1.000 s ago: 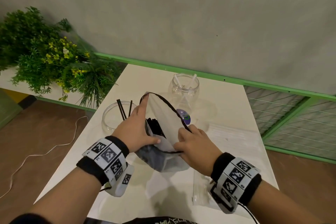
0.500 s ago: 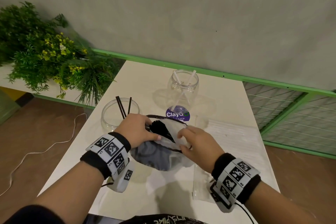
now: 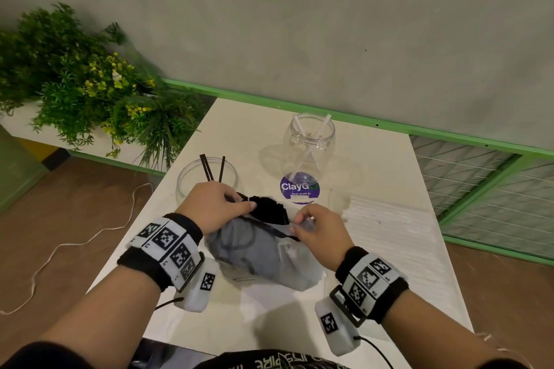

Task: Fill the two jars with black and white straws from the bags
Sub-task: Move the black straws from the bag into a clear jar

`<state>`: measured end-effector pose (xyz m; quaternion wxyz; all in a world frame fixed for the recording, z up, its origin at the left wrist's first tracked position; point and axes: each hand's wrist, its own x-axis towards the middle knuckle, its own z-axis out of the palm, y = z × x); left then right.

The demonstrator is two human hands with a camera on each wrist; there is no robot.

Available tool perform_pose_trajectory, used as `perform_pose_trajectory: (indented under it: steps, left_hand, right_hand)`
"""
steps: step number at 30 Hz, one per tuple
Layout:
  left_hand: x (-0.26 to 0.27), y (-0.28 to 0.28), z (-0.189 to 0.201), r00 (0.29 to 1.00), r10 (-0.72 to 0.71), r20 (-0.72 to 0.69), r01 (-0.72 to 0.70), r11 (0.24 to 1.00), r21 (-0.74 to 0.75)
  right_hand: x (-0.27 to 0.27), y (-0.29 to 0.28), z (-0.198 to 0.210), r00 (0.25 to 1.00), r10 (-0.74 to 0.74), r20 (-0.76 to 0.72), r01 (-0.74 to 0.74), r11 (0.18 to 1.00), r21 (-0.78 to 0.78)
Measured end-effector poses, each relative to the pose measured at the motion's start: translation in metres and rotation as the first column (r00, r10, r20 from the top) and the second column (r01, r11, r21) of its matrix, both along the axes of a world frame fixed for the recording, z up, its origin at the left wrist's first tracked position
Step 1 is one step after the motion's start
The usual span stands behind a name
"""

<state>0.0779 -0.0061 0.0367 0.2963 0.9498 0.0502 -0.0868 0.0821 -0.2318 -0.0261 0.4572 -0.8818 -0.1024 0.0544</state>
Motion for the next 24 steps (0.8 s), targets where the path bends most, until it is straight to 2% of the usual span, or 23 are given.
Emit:
perform_pose_trajectory:
  steps: [2, 6, 8, 9, 11, 13, 14, 15, 17, 20, 22, 24]
  left_hand:
    - [-0.003, 0.005, 0.0, 1.0, -0.025, 0.0, 0.025, 1.0, 0.015]
    - [-0.017, 0.006, 0.008, 0.971, -0.184, 0.155, 0.134, 0.949, 0.285]
    - [-0.023, 0.002, 0.009, 0.952, -0.296, 0.084, 0.253, 0.909, 0.331]
    - [-0.025, 0.0, 0.006, 0.946, -0.322, 0.024, 0.299, 0.901, 0.314]
    - [-0.026, -0.003, -0.001, 0.949, -0.313, -0.049, 0.315, 0.917, 0.246]
    - [-0.026, -0.002, -0.006, 0.958, -0.285, -0.036, 0.287, 0.94, 0.184]
    - [-0.027, -0.003, -0.007, 0.961, -0.277, -0.025, 0.277, 0.947, 0.162]
    - [-0.027, -0.003, -0.007, 0.963, -0.27, -0.009, 0.268, 0.952, 0.148]
    - [-0.027, -0.003, -0.009, 0.967, -0.253, 0.027, 0.246, 0.958, 0.147]
    - [-0.026, -0.002, -0.01, 0.978, -0.2, 0.063, 0.188, 0.969, 0.162]
    - [-0.026, -0.003, -0.01, 0.983, -0.164, 0.082, 0.15, 0.977, 0.153]
    - [-0.026, -0.004, -0.011, 0.985, -0.139, 0.106, 0.122, 0.98, 0.156]
  right_hand:
    - [0.004, 0.001, -0.003, 1.0, -0.007, 0.025, 0.008, 1.0, -0.01]
    - [0.007, 0.0, -0.006, 0.999, 0.047, 0.003, -0.046, 0.997, -0.063]
    - [0.005, -0.003, -0.009, 0.993, 0.115, -0.034, -0.119, 0.982, -0.145]
    - [0.005, -0.005, -0.01, 0.99, 0.138, -0.016, -0.139, 0.972, -0.189]
    - [0.001, -0.008, -0.01, 0.982, 0.151, 0.113, -0.119, 0.96, -0.253]
    - [-0.004, -0.004, 0.0, 0.95, 0.155, 0.27, -0.105, 0.976, -0.19]
    - [-0.007, 0.0, 0.007, 0.94, 0.164, 0.3, -0.131, 0.983, -0.128]
    - [-0.008, 0.004, 0.014, 0.941, 0.185, 0.283, -0.172, 0.983, -0.07]
    - [-0.009, 0.012, 0.023, 0.958, 0.248, 0.144, -0.247, 0.969, -0.026]
    - [-0.007, 0.01, 0.026, 0.957, 0.291, 0.017, -0.282, 0.938, -0.203]
    - [-0.007, 0.003, 0.028, 0.947, 0.321, 0.0, -0.292, 0.86, -0.418]
    - [-0.007, -0.004, 0.028, 0.925, 0.379, 0.005, -0.312, 0.769, -0.558]
